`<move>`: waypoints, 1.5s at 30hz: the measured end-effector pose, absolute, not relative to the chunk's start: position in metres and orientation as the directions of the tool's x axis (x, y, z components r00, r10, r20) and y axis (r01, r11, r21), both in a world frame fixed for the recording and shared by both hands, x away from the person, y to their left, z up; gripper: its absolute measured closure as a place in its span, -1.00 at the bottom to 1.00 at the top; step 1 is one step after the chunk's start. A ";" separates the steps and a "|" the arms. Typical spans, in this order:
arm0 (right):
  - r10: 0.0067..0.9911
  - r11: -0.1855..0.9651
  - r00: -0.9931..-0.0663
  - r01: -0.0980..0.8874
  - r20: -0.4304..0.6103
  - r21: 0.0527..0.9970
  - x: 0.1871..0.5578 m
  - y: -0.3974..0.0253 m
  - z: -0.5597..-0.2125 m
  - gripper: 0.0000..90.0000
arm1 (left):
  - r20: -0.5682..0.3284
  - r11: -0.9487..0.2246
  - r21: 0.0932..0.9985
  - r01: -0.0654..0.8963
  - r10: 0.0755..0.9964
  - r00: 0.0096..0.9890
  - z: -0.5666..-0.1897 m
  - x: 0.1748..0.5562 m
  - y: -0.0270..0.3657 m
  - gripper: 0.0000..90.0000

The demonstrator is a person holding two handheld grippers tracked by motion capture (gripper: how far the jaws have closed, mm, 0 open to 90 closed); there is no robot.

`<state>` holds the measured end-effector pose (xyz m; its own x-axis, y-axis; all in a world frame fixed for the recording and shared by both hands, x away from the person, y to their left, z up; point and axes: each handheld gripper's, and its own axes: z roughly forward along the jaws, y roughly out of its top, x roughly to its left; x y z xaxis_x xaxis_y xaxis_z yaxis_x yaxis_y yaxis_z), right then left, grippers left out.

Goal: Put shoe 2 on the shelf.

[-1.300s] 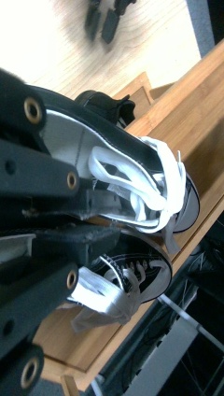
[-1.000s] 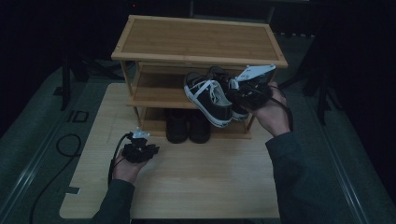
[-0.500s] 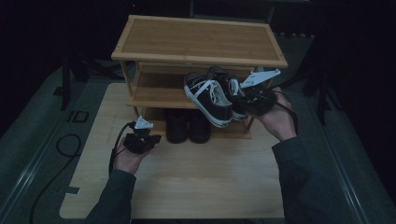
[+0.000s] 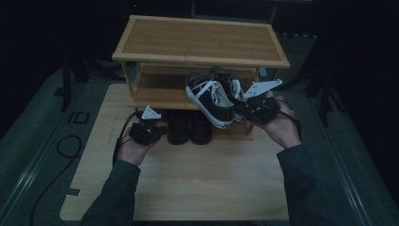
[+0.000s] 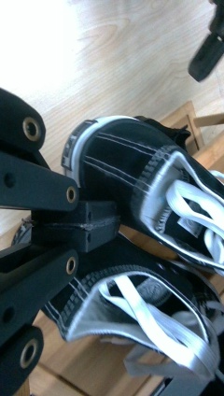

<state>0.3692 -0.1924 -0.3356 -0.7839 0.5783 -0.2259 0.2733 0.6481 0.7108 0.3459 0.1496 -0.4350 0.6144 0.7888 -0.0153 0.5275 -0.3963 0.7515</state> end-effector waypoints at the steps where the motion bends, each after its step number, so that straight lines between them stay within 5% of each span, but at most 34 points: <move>1: 0.578 0.648 -0.784 0.273 -0.226 0.711 0.369 -0.192 -0.336 0.99 | -0.015 -0.396 0.752 0.527 0.789 0.614 -0.435 0.346 0.150 1.00; 45: 0.553 0.654 -0.821 0.319 -0.145 0.686 0.363 -0.206 -0.391 0.98 | 0.126 -0.457 0.770 0.445 0.793 0.596 -0.383 0.408 0.082 1.00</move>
<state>0.3634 -0.2064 -0.3909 -0.8207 0.5527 -0.1447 0.3194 0.6539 0.6859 0.4084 0.0822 -0.3826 0.5963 0.7929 0.1256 0.4453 -0.4569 0.7701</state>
